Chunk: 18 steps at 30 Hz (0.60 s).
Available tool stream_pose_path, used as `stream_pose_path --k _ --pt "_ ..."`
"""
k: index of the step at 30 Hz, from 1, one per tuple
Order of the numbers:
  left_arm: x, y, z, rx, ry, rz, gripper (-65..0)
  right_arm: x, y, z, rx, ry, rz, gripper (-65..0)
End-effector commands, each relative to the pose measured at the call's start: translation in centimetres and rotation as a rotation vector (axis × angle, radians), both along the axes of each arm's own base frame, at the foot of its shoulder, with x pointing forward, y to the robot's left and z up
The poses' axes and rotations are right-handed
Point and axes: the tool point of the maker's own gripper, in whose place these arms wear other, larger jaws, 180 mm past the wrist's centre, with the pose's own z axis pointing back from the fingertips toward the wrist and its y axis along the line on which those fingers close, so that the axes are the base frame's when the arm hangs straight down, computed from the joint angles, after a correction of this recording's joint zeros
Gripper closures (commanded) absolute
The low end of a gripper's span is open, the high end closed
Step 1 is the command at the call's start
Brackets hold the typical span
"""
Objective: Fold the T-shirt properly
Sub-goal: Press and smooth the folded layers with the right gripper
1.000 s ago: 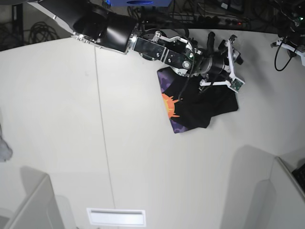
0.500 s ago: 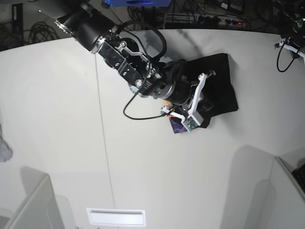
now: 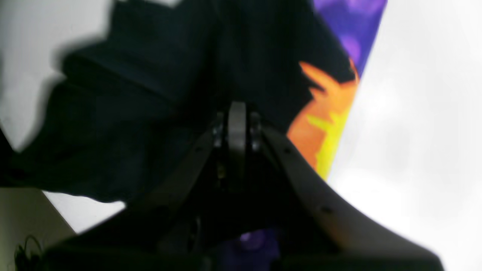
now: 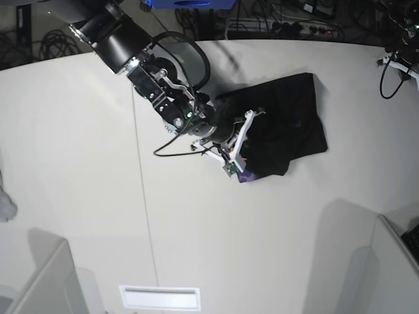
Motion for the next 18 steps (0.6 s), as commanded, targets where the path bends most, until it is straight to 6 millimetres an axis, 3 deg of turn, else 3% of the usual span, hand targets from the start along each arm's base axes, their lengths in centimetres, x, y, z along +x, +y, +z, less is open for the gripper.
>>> stream_pose_path --k 1,5,14,18 --pt "0.3 0.6 1.1 0.033 -0.019 -0.014 0.0 1.0 1.3 2.0 0.051 -0.045 0.003 0.0" --pt "0.3 0.6 1.1 0.033 -0.019 -0.014 0.0 0.9 1.5 1.9 0.053 -0.042 0.005 0.0" --pt "0.3 0.6 1.1 0.034 -0.019 -0.012 0.0 0.8 5.5 3.8 0.123 -0.027 0.024 0.0" --pt "-1.1 1.8 1.7 0.050 -0.027 0.045 0.0 0.7 7.2 4.3 0.140 -0.020 0.041 0.0"
